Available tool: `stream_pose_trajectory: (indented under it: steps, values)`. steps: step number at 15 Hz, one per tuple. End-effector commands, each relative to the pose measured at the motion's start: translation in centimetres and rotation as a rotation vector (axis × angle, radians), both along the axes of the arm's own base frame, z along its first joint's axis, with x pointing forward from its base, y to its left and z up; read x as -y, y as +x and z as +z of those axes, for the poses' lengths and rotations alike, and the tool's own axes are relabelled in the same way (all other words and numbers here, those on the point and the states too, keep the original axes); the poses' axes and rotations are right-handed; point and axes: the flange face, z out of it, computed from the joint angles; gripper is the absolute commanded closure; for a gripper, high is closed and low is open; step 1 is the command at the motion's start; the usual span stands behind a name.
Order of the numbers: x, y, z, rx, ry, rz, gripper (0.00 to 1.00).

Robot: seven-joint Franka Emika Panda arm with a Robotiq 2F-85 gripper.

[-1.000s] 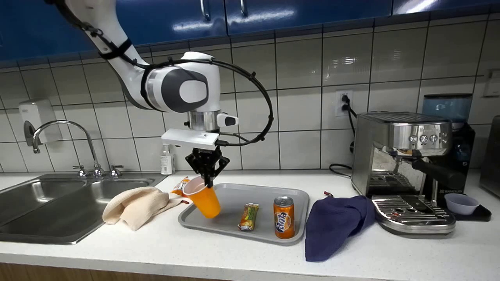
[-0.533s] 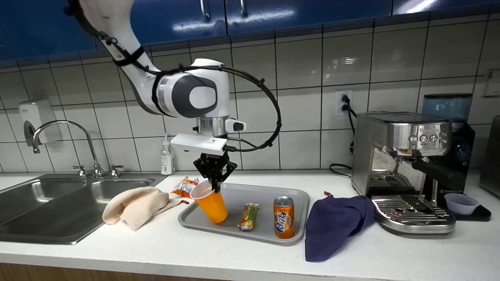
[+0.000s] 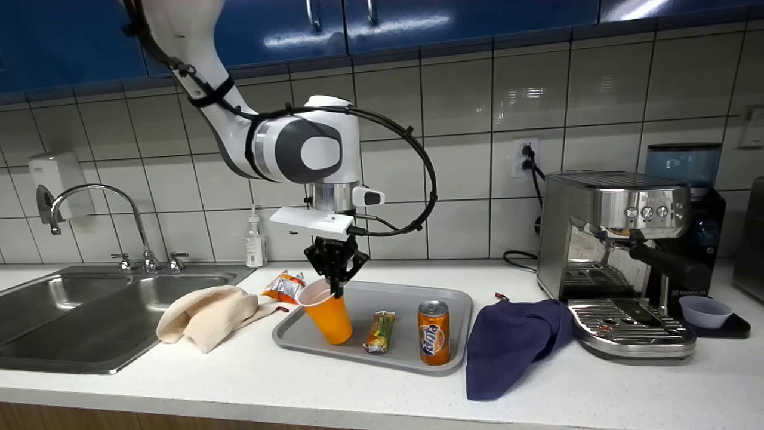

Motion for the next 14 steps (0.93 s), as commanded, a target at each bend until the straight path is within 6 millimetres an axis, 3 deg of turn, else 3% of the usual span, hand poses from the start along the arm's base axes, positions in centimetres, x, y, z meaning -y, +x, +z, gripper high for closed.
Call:
stream_pose_trajectory:
  steps: [1, 2, 3, 4, 13, 14]
  values:
    - [0.53, 0.95, 0.21, -0.026, 0.010, -0.036, 0.99]
    - [0.54, 1.04, 0.17, -0.029, 0.011, -0.039, 0.99]
    - [0.55, 1.11, 0.13, -0.033, 0.010, -0.041, 0.77]
    - [0.56, 1.17, 0.12, -0.035, 0.009, -0.044, 0.67]
    - [0.69, 1.61, 0.19, -0.035, 0.010, -0.057, 0.02]
    - [0.68, 1.65, 0.31, -0.032, 0.008, -0.059, 0.00]
